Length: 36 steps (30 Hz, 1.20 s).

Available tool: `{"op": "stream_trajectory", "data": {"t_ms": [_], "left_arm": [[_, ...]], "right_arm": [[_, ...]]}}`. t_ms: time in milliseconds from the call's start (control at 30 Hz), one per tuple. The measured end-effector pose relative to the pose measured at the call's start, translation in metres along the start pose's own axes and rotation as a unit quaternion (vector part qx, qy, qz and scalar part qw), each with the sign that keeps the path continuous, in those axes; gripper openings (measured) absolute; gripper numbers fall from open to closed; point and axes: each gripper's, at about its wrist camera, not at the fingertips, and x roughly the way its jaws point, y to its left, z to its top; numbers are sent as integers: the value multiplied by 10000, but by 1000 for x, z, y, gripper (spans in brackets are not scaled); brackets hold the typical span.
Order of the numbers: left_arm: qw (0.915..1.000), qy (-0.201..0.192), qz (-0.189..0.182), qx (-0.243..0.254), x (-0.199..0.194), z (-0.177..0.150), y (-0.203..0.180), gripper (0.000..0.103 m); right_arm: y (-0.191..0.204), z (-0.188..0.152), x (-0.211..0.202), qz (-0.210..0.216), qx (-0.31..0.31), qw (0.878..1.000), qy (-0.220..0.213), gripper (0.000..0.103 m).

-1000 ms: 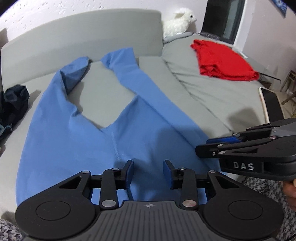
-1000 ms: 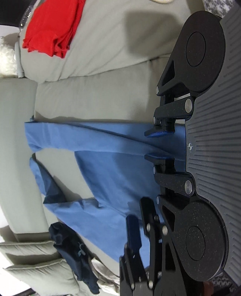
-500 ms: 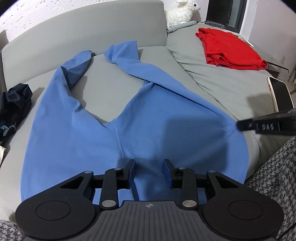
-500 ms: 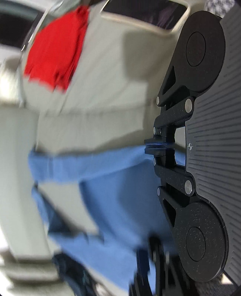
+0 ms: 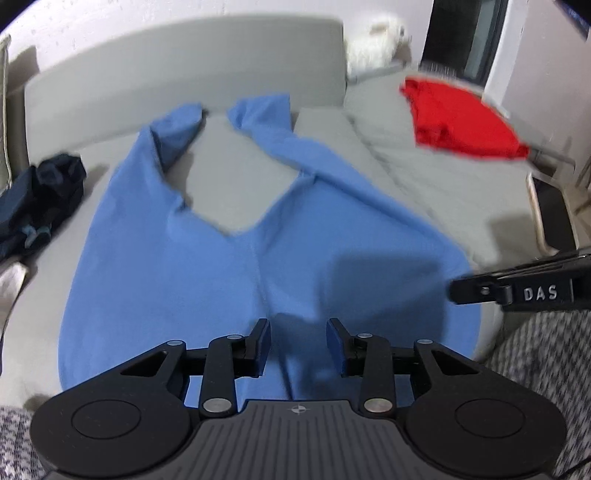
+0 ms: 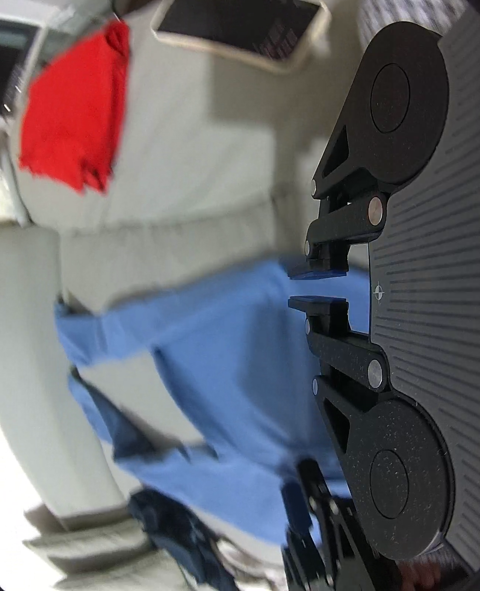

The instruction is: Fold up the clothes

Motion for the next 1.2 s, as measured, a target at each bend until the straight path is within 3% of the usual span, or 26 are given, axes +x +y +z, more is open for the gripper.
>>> {"op": "stream_trajectory", "data": {"t_ms": [67,133,233,333,467,633,900,1033,1200], "left_arm": [[9999,16,-45,-131,-6,0,11,35],[9993,-59,100,-354,-16,-2,27,35],[9970,-221,262,-699,-29,-8,51,35],[9903,-371,367,-1286,-42,-18,79,37],[9804,-631,559,-1781,-55,-23,103,40],[9730,-885,713,-2011,-66,-23,123,41],[9693,-877,574,-2225,-64,-19,148,41],[9719,-1004,492,-2072,-59,3,155,41],[9741,-1138,427,-1904,-37,50,174,42]], "right_arm": [[12,-7,10,103,-198,9996,191,21],[21,-13,24,-500,-456,9963,533,23],[22,-14,22,-730,-411,9952,501,26],[34,-12,9,-638,-587,9958,279,26],[69,-14,3,-45,-932,9956,32,26],[102,-17,7,178,-1298,9914,19,27],[145,-14,13,426,-1699,9845,-106,27],[157,-3,18,514,-1781,9825,-193,28],[174,36,30,559,-1811,9811,-379,33]]}}
